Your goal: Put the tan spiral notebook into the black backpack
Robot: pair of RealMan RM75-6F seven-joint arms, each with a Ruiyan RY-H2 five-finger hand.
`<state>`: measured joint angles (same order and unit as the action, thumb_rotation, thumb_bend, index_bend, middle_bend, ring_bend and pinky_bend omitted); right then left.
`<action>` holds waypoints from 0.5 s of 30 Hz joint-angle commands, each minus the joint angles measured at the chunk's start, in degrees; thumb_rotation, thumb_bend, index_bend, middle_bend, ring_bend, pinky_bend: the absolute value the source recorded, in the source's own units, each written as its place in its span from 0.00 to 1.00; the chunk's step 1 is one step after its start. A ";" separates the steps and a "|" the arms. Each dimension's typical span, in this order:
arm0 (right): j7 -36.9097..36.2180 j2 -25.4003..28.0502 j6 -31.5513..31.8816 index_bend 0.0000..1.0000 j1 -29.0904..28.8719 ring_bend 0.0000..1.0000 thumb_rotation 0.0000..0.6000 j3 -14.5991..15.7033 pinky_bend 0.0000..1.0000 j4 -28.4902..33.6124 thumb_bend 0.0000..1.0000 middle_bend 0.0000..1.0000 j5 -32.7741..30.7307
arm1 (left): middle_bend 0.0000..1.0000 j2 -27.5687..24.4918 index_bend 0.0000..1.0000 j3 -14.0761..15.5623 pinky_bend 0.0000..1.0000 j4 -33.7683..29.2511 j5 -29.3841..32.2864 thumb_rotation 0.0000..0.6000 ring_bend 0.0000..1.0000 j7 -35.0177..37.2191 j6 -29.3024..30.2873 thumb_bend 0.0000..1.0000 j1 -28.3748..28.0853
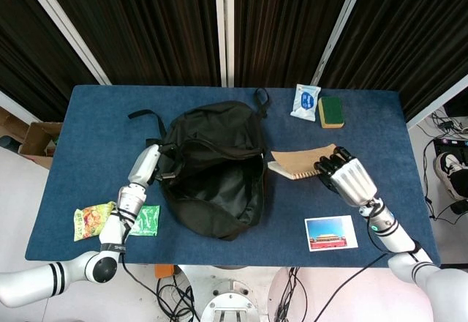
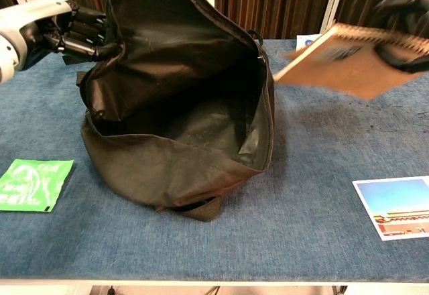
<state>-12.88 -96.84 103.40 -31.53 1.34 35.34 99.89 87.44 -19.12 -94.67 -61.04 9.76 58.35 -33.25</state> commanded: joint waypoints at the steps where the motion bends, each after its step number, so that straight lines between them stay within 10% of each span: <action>1: 4.46 6.76 7.77 0.94 0.39 0.66 1.00 0.40 0.51 8.66 0.61 0.82 5.45 | 0.58 -1.34 0.56 -1.11 0.39 -1.52 1.59 1.00 0.49 -0.94 -1.43 0.46 -1.19; 15: 16.24 10.29 0.88 0.95 -12.49 0.67 1.00 -1.66 0.53 29.77 0.60 0.82 21.40 | 0.57 -7.13 0.56 -6.43 0.39 -6.27 11.38 1.00 0.49 -0.53 -8.40 0.46 -6.32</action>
<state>2.55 -85.85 106.56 -41.89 0.70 64.05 119.69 80.95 -25.01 -100.42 -50.38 8.70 50.59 -39.15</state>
